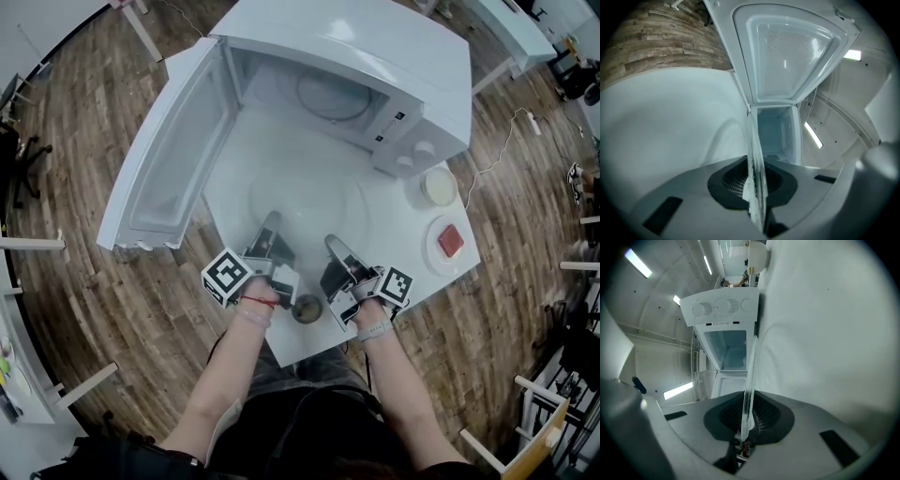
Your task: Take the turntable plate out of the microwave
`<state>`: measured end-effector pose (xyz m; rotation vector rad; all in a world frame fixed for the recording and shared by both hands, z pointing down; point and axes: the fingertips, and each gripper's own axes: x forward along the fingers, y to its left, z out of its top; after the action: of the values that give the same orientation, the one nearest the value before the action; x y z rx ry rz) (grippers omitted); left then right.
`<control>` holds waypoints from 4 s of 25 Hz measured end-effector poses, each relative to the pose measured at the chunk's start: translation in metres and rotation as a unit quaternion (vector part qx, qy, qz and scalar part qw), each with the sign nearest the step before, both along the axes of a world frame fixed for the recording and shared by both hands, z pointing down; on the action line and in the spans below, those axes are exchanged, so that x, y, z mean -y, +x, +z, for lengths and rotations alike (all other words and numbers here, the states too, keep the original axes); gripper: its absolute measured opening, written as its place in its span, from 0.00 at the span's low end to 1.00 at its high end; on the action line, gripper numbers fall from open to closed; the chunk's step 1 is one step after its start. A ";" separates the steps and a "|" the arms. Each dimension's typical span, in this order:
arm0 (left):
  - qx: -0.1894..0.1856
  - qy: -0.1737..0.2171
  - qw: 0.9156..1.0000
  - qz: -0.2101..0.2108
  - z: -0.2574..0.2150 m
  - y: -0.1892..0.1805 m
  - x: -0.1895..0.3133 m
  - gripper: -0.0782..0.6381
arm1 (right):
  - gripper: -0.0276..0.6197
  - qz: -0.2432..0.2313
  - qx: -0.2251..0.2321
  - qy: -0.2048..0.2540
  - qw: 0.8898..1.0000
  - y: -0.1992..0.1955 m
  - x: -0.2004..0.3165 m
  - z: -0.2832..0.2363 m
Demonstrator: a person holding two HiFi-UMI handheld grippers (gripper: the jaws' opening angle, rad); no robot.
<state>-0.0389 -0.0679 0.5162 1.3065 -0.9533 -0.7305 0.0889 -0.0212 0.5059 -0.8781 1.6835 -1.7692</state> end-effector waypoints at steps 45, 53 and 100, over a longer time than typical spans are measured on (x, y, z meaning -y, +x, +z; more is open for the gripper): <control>-0.024 -0.044 0.999 -0.014 0.010 -0.004 -0.007 0.15 | 0.16 0.004 0.043 -0.114 0.993 -0.051 -0.044 0.011; -0.024 -0.055 0.998 -0.012 0.010 -0.004 -0.007 0.15 | 0.12 0.027 0.063 -0.114 0.991 -0.047 -0.044 0.008; 0.186 -0.080 0.965 0.164 0.003 -0.005 -0.105 0.26 | 0.12 0.011 0.025 -0.156 0.987 -0.043 -0.050 0.024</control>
<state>-0.0441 0.0375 0.5188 1.4392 -1.0342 -0.1481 0.0455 0.0287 0.5299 -0.9694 1.3801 -2.0561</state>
